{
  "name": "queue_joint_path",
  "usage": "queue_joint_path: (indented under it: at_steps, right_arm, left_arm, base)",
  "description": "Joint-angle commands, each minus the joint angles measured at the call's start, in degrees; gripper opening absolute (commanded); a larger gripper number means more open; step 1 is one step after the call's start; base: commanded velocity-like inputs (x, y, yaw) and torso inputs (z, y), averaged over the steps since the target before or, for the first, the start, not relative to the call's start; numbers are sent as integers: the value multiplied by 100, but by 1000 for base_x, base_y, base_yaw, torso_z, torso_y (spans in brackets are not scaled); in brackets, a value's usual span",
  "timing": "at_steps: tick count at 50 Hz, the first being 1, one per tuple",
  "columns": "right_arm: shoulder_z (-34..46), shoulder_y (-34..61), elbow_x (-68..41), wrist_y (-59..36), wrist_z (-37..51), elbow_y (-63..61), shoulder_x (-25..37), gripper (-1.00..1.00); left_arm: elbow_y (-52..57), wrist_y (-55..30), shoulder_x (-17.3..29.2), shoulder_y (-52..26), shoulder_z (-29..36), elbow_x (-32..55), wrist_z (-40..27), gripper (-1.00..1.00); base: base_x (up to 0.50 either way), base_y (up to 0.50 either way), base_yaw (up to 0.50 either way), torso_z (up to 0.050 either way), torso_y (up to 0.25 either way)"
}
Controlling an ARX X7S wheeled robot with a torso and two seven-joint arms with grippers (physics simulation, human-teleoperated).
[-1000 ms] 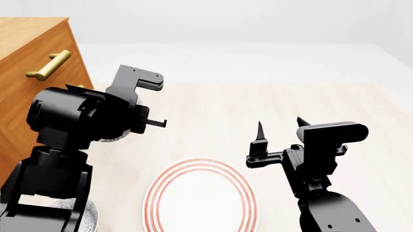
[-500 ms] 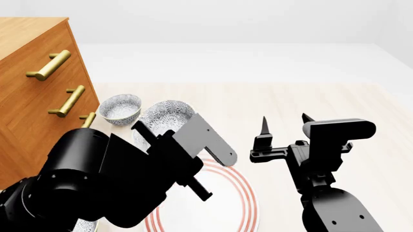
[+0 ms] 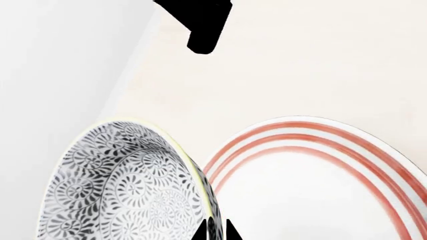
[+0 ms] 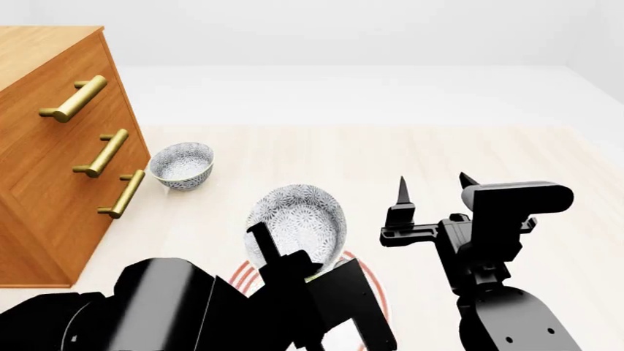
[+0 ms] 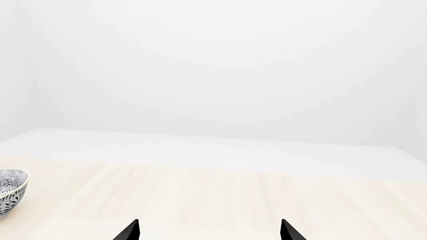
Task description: Put the bowl in the middle on the plate.
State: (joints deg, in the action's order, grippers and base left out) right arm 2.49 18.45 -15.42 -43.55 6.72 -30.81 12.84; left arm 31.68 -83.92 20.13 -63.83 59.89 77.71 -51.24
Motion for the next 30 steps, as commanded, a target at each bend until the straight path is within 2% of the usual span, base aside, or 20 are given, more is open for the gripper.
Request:
queue_joint_path:
  at_steps: [1,16,30]
  right_arm:
    - [-51,-37,-73,-44,42,-97,31,100]
    - [-37,-101,-107,40,75,-87,46,100]
    - [-34,-153,-144,113,99,-69,68,100]
  left_arm:
    - [-54,63,-90,-39,512,-382,242,-100]
    - [-292,413,-110,209,1247,-982,575,-100]
    - [-726,776,-106,312,1660,-1372,1009,-100]
  base:
    - [0,0,0,0,0]
    - [0,0,0,0,1]
    - [0,0,0,0,1]
